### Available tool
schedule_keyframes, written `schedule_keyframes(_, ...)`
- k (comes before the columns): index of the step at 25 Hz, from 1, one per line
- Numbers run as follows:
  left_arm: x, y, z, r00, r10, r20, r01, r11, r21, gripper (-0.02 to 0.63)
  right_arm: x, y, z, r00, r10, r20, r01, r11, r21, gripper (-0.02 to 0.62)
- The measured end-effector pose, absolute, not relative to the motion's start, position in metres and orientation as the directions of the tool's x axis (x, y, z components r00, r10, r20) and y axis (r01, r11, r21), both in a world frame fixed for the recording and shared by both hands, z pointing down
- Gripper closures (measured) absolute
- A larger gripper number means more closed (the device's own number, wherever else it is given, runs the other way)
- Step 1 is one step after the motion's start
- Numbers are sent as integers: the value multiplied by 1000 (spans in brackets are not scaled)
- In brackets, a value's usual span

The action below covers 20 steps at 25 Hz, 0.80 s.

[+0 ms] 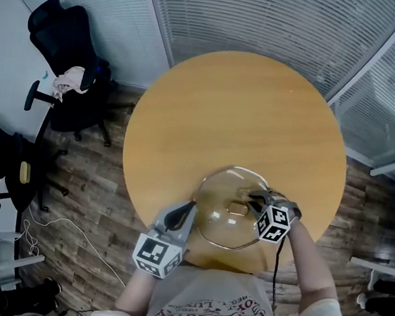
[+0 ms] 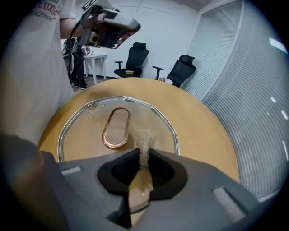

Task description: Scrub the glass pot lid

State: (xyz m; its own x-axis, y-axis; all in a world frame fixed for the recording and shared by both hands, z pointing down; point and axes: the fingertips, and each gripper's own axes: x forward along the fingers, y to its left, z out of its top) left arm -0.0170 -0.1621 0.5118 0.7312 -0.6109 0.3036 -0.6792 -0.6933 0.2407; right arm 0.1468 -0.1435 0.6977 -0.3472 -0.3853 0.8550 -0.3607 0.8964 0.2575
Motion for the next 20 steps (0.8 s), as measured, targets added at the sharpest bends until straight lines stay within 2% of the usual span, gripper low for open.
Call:
schedule_keyframes(8,-18,-170,506,720,-628,296,-692,-682,235,600,152,-127,703,-295,-386,874,-241,915,323,538)
schedule_keyframes(16,-12,-168,506,725,-617,307,-685,-690,232,600,158,-119,703,-235,-456,859,-390,853,346,537)
schedule_keyframes(20,-9,-166,507,731,-607,310,-677,-700,226,600,160,-115,704,-185,-451,873,-465,823,327,537)
